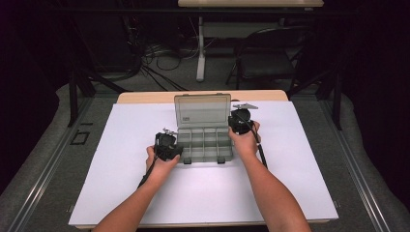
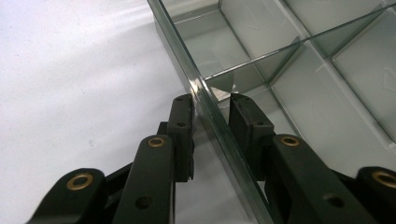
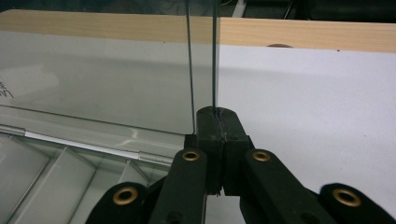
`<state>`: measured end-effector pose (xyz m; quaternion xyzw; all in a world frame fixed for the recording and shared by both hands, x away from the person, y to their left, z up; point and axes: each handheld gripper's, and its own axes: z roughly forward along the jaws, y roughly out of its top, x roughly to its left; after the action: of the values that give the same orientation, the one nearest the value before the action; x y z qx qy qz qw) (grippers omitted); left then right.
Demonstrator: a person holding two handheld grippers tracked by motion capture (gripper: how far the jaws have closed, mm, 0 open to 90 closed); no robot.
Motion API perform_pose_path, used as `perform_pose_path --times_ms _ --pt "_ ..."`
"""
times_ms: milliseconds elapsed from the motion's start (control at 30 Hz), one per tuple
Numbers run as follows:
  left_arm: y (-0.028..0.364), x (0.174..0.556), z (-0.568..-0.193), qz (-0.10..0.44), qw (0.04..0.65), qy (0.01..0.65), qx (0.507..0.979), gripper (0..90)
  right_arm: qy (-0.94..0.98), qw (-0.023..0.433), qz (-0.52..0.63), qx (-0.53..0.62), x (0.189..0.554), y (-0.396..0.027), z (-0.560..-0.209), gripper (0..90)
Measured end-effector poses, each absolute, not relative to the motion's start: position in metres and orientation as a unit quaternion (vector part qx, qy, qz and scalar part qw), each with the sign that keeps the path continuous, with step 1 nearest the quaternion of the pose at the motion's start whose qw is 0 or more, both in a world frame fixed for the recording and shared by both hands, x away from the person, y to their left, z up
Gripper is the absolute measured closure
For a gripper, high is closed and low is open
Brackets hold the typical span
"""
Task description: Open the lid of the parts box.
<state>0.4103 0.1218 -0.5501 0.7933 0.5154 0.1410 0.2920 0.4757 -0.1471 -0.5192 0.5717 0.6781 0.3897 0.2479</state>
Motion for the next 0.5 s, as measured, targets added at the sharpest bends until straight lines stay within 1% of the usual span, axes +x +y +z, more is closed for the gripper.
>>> perform_pose_path --times_ms 500 --pt "0.122 0.41 -0.55 0.141 0.295 0.516 0.792 71.1 0.674 0.222 0.386 0.59 0.489 -0.148 -0.52 90.0"
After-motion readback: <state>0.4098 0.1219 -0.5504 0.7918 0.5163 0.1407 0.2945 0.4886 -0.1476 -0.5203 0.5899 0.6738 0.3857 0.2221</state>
